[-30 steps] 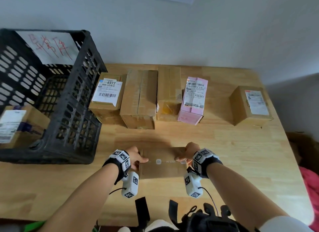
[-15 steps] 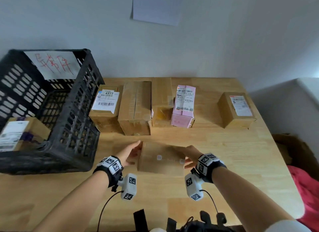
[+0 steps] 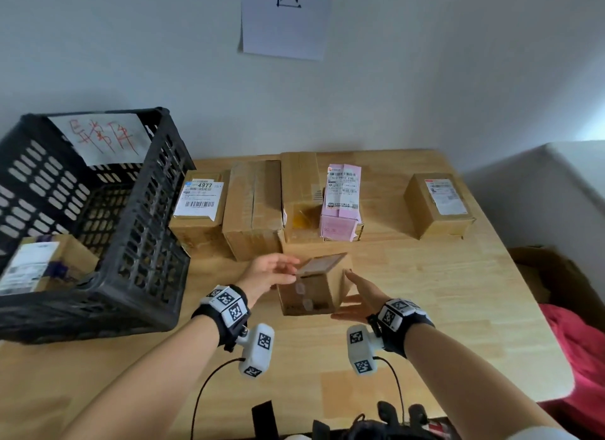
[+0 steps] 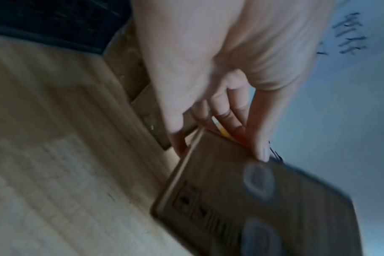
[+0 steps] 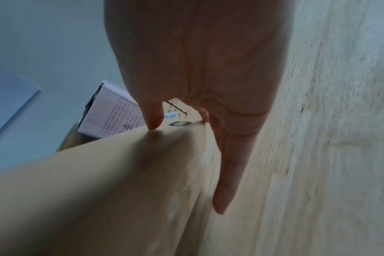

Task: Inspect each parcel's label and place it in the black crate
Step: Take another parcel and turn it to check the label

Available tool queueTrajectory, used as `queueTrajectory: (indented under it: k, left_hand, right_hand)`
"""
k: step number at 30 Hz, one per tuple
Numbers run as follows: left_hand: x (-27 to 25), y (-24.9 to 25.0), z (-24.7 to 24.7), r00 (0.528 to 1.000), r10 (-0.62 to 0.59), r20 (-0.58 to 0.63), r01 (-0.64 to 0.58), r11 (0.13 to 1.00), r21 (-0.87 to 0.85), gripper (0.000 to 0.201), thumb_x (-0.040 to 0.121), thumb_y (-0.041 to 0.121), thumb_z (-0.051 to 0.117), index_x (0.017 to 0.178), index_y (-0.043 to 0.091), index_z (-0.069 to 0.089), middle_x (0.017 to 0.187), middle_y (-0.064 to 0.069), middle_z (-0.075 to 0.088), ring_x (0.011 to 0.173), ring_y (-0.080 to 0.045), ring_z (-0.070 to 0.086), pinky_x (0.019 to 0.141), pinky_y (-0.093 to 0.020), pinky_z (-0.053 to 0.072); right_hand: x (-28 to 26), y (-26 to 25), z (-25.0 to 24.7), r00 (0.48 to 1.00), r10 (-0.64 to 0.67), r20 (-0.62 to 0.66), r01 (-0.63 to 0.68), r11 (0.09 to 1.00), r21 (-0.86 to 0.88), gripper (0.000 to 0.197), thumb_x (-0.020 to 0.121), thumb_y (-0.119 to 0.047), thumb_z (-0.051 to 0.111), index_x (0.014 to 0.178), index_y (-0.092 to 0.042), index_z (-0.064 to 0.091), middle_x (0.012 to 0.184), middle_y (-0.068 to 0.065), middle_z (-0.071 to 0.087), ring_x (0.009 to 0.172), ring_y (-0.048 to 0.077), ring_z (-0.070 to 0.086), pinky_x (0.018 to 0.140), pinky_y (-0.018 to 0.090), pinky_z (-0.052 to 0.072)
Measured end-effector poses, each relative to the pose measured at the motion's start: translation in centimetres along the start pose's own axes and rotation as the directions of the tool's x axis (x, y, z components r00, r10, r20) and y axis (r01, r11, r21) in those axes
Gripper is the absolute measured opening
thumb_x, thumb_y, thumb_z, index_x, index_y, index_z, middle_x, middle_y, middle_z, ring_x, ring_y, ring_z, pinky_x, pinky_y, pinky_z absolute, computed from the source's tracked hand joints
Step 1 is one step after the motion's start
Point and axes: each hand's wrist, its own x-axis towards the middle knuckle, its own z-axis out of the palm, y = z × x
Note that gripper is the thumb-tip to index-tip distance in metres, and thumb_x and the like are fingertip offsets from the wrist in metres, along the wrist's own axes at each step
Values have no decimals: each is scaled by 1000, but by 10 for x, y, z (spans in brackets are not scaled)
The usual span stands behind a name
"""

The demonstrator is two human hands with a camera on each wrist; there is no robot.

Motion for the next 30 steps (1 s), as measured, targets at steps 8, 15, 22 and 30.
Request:
queueTrajectory:
  k: [8,15,22,30]
  left_hand:
    - [9,-24,31,986,-130,107,106,973,207,29,81,-11,64,108,1,62,90,-4,64,80,-10,61,60,-14,52]
    - [34,-34,41,935,-349,-63,354,929,111,55,84,1,67,133,3,42,130,-17,47,117,-28,51,88,-40,50]
    - [45,-26,90,885,-458,82,442,883,157,68,85,-5,63,144,0,29,140,-20,44,124,-35,48,93,-39,50]
    - [70,-6,187,886,-459,67,436,873,220,75,85,-5,63,147,0,22,147,-19,34,128,-36,44,94,-42,51]
  right_hand:
    - [-20,2,3,1000,1,9,1,969,-246,39,89,-53,53,98,-15,59,95,9,64,100,32,63,95,50,49]
    - [-21,15,-15,999,-8,-31,-2,953,-303,32,94,-37,55,110,-9,53,103,9,59,95,33,60,92,53,51]
    - [-19,25,-59,998,-7,-59,-13,941,-339,39,98,-19,50,131,2,48,118,14,56,85,21,58,59,30,53]
    - [-13,-3,-155,990,-36,-138,-38,866,-499,35,98,-9,49,129,6,51,111,18,61,97,27,64,48,21,51]
